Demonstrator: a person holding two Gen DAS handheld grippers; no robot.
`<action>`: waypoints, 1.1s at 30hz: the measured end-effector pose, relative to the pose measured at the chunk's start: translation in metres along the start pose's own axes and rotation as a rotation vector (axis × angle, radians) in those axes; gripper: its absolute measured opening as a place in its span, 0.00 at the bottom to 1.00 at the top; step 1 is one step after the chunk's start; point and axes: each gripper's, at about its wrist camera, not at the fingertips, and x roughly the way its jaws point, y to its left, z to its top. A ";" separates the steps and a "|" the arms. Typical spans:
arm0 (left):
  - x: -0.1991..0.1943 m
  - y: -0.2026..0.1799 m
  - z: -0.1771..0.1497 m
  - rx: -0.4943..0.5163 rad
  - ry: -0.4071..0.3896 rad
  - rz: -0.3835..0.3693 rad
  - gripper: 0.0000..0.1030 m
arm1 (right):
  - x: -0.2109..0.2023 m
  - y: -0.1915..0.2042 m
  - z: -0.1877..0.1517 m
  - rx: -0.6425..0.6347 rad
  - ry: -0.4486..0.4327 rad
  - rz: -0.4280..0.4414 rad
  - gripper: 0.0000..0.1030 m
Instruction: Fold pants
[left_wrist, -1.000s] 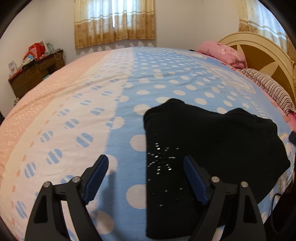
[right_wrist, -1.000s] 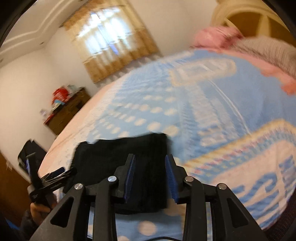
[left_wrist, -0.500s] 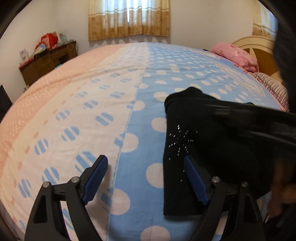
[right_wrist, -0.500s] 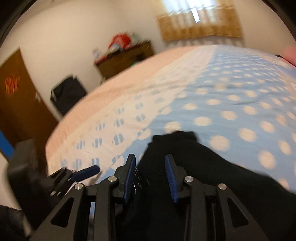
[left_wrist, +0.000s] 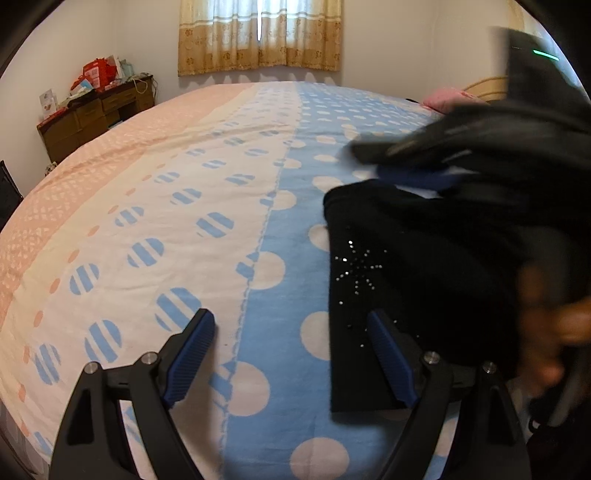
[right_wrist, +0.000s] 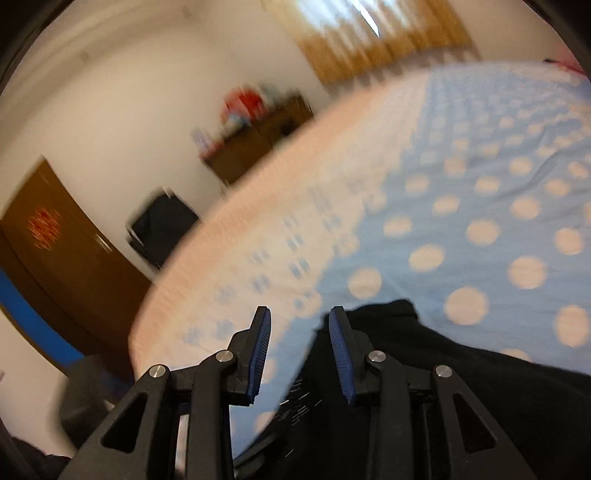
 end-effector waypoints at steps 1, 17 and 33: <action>-0.003 0.002 0.001 0.003 -0.010 0.010 0.85 | -0.024 0.002 -0.002 -0.011 -0.041 -0.018 0.34; 0.004 -0.066 0.022 0.164 -0.032 -0.064 0.85 | -0.174 -0.045 -0.110 -0.008 -0.027 -0.598 0.34; 0.002 -0.059 0.016 0.123 -0.008 -0.037 0.91 | -0.160 -0.059 -0.108 0.057 -0.067 -0.622 0.48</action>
